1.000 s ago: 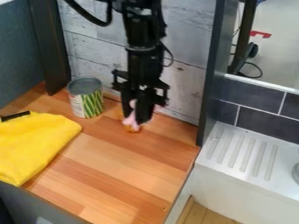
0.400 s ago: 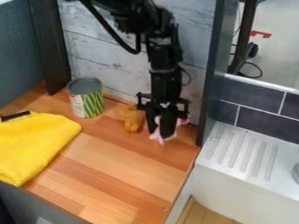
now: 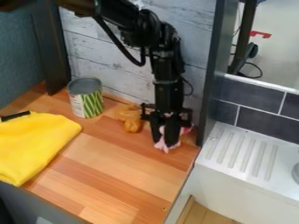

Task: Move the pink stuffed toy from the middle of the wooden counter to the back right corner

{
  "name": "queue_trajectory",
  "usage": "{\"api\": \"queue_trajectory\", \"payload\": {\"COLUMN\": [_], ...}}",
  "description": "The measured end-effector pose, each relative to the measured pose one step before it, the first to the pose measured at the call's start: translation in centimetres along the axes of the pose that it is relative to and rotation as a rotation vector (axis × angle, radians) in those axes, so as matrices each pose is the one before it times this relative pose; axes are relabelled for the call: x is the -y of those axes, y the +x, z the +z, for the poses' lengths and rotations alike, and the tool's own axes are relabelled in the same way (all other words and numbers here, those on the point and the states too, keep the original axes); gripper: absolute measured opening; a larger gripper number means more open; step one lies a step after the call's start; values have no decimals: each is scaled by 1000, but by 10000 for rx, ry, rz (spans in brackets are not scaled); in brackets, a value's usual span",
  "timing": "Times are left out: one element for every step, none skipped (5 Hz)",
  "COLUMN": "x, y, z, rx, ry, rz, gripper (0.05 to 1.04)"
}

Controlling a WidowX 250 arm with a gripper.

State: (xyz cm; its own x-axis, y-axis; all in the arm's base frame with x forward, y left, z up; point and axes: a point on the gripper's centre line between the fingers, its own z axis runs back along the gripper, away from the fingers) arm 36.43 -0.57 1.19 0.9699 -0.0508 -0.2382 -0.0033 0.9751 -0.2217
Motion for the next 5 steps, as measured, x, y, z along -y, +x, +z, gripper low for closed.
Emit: {"api": "queue_trajectory", "payload": {"x": [150,-56,110,206,-1234], "y": [-6,-757,-561,-1961,-3894], "z": [5,595,2856,2942,3107], "rx": [374,376,754,967,-45], "ry": [-132,194,321,284,1105], "rz": [202,249,53,-4,22], "gripper": [671,930,1005,1001,1001]}}
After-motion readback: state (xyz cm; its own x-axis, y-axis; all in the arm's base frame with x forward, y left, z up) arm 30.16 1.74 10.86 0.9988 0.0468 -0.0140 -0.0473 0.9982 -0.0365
